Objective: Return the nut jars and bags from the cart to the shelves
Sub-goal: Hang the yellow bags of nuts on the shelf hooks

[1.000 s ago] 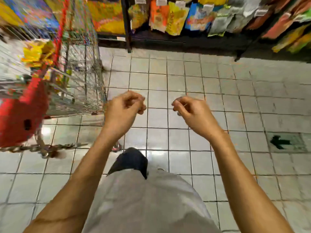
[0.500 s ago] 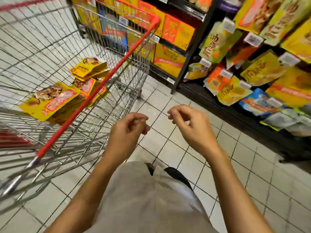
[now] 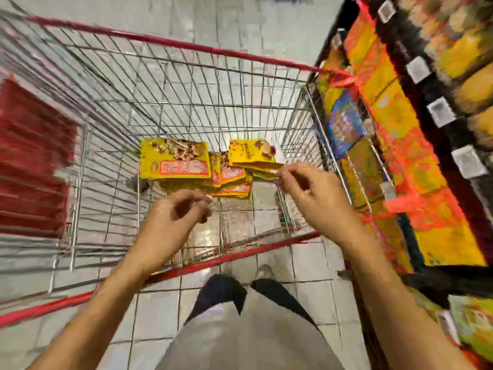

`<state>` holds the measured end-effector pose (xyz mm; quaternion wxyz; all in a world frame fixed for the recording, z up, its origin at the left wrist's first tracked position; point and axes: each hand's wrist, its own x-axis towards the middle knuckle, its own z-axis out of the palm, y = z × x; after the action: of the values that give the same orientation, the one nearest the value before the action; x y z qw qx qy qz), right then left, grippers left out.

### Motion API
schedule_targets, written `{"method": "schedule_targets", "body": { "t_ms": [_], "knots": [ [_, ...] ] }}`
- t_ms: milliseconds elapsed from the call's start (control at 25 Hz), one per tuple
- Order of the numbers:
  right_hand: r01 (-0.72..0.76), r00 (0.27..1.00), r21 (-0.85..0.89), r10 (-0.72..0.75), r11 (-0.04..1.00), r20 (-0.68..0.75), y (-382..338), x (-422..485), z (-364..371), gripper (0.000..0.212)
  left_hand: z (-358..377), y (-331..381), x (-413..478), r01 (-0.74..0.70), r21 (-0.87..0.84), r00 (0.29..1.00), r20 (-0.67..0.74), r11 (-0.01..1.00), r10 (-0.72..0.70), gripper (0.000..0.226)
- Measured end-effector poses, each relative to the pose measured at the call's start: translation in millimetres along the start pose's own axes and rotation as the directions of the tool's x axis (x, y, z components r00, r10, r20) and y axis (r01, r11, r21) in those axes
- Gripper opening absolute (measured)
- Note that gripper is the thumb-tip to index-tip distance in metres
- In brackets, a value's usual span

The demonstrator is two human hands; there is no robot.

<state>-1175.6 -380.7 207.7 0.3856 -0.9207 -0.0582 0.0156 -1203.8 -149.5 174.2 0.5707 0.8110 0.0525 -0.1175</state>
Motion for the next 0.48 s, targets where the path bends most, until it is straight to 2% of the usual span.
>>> {"method": "schedule_targets", "body": {
  "t_ms": [120,200,240,360,480],
  "knots": [
    [0.077,0.967,-0.04,-0.065,0.996,0.247,3,83,23,0.021,-11,-9,30,0.173,-0.056,0.974,-0.136,0.983,-0.179,0.016],
    [0.19,0.927,-0.059,-0.159,0.98,0.34,2,135,60,0.022,-25,-29,55,0.312,-0.24,0.912,-0.195,0.919,-0.361,0.015],
    [0.212,0.913,-0.076,-0.17,0.974,0.371,4,158,81,0.022,-32,-41,67,0.376,-0.354,0.866,-0.195,0.856,-0.461,0.013],
    [0.115,0.887,-0.118,-0.048,0.986,0.46,31,226,154,0.025,-52,-95,115,0.481,-0.553,0.719,-0.196,0.681,-0.667,0.017],
    [0.017,0.857,-0.298,0.14,0.954,0.496,78,278,222,0.033,-58,-156,170,0.515,-0.647,0.609,-0.185,0.562,-0.772,0.024]
  ]
}}
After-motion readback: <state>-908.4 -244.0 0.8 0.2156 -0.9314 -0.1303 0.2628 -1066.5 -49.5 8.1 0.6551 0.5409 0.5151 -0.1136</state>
